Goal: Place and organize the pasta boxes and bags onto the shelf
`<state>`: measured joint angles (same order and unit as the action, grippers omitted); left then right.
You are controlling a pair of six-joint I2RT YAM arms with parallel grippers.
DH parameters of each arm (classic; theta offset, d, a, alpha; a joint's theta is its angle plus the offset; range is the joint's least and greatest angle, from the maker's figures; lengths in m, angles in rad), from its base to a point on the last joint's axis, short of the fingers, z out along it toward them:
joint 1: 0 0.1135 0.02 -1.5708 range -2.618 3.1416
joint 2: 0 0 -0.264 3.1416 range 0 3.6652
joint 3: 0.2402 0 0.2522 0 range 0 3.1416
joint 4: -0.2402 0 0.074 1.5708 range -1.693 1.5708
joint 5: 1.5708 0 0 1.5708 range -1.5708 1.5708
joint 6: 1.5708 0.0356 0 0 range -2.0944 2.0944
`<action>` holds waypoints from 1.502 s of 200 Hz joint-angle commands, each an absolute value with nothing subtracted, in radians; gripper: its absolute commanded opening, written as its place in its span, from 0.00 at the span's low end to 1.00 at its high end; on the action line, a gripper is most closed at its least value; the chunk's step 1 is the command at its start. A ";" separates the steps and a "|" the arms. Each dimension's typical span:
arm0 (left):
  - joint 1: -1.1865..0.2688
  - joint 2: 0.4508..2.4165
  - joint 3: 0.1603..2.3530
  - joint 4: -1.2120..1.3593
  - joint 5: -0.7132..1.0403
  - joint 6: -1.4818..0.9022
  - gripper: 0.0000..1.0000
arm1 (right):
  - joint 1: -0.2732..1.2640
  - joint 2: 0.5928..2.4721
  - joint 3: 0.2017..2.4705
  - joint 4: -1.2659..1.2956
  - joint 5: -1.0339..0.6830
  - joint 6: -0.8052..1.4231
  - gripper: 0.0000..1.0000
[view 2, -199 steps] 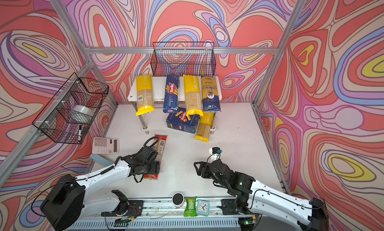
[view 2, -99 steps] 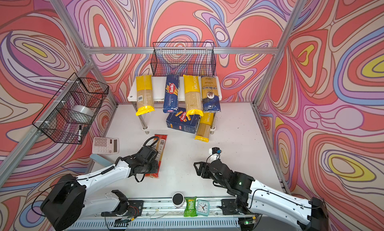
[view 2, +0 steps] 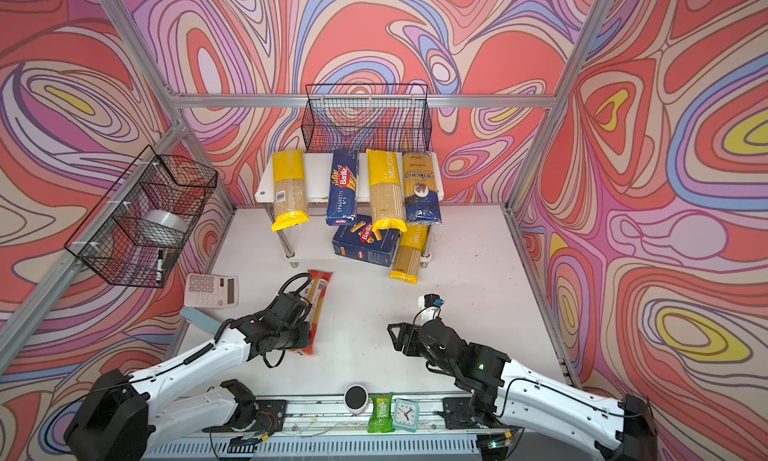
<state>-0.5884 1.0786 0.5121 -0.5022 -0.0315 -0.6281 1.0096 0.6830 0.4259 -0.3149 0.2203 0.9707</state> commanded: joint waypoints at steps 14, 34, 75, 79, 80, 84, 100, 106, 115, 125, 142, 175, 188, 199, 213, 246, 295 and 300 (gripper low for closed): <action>-0.591 0.989 0.593 -0.600 -0.104 -0.605 0.10 | 1.012 0.673 0.425 -0.325 0.231 0.962 0.79; -0.591 0.966 0.612 -0.625 -0.119 -0.594 0.09 | 1.012 0.677 0.425 -0.320 0.230 0.960 0.79; -0.591 0.947 0.649 -0.657 -0.146 -0.560 0.09 | 1.012 0.699 0.431 -0.304 0.225 0.959 0.79; -0.591 0.946 0.654 -0.659 -0.149 -0.557 0.09 | 1.011 0.700 0.431 -0.304 0.224 0.959 0.79; -0.591 0.946 0.656 -0.660 -0.149 -0.556 0.09 | 1.011 0.700 0.431 -0.303 0.224 0.959 0.79; -0.591 0.945 0.659 -0.664 -0.152 -0.555 0.09 | 1.012 0.701 0.432 -0.302 0.223 0.959 0.79; -0.591 0.938 0.670 -0.672 -0.156 -0.552 0.09 | 1.012 0.703 0.434 -0.301 0.221 0.959 0.79; -0.590 0.937 0.677 -0.674 -0.160 -0.549 0.09 | 1.011 0.704 0.433 -0.302 0.221 0.959 0.79; -0.591 0.937 0.685 -0.677 -0.163 -0.546 0.09 | 1.011 0.703 0.433 -0.304 0.219 0.957 0.79; -0.591 0.940 0.699 -0.688 -0.171 -0.538 0.09 | 1.011 0.699 0.435 -0.306 0.220 0.956 0.79; -0.591 0.945 0.728 -0.712 -0.186 -0.521 0.09 | 1.011 0.695 0.434 -0.314 0.222 0.956 0.79; -0.586 0.953 0.756 -0.699 -0.234 -0.479 0.10 | 1.012 0.680 0.425 -0.321 0.227 0.959 0.79; -0.569 0.977 0.771 -0.681 -0.235 -0.456 0.10 | 1.011 0.677 0.421 -0.318 0.228 0.960 0.79; -0.535 1.008 0.787 -0.652 -0.207 -0.433 0.10 | 1.012 0.675 0.420 -0.315 0.230 0.960 0.79; -0.486 1.052 0.802 -0.606 -0.156 -0.411 0.10 | 1.011 0.678 0.426 -0.310 0.229 0.956 0.79; -0.422 1.154 0.850 -0.506 -0.098 -0.359 0.09 | 1.012 0.686 0.445 -0.330 0.240 0.948 0.79; -0.398 1.338 0.961 -0.430 -0.044 -0.318 0.08 | 1.012 0.694 0.446 -0.334 0.255 0.948 0.79; -0.395 1.357 0.972 -0.427 -0.042 -0.315 0.08 | 1.012 0.697 0.449 -0.337 0.257 0.947 0.79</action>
